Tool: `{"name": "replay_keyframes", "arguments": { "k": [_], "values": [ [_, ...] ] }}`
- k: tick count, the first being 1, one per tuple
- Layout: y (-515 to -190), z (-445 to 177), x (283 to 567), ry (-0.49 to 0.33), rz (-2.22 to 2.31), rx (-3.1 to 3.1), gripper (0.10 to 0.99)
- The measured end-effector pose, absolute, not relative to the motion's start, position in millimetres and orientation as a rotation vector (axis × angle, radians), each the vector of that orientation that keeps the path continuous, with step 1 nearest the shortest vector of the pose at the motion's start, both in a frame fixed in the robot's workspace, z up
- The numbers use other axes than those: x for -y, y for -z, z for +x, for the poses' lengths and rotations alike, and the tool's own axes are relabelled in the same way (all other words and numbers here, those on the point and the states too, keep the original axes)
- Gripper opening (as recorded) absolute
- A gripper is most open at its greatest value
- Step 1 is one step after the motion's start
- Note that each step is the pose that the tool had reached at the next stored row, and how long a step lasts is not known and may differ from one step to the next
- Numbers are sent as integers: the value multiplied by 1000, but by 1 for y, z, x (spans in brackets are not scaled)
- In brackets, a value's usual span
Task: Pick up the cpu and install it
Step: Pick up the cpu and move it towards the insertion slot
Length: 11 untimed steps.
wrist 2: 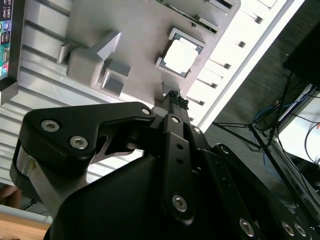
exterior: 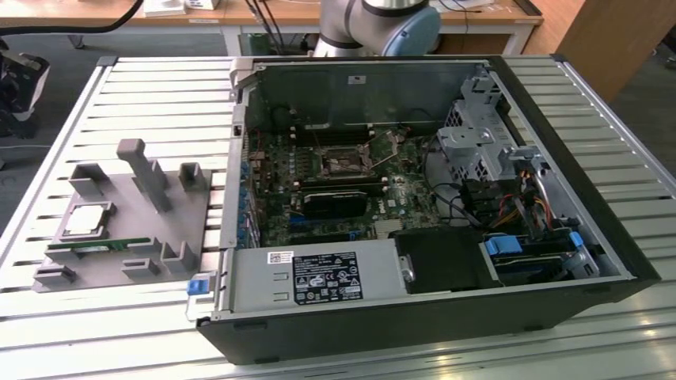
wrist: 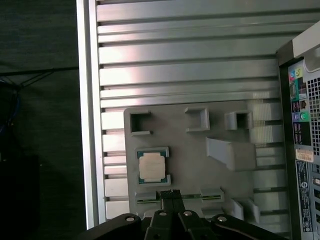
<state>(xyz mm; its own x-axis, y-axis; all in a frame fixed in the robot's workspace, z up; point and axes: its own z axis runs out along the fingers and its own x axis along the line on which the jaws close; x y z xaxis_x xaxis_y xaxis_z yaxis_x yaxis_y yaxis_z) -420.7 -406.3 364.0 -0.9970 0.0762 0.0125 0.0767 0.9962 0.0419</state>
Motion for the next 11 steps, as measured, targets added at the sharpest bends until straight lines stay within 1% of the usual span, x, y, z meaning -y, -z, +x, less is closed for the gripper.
{"name": "replay_keyframes", "arguments": {
  "k": [11],
  "values": [
    [-360,-426,407,66,-120,3127,106]
  ]
}}
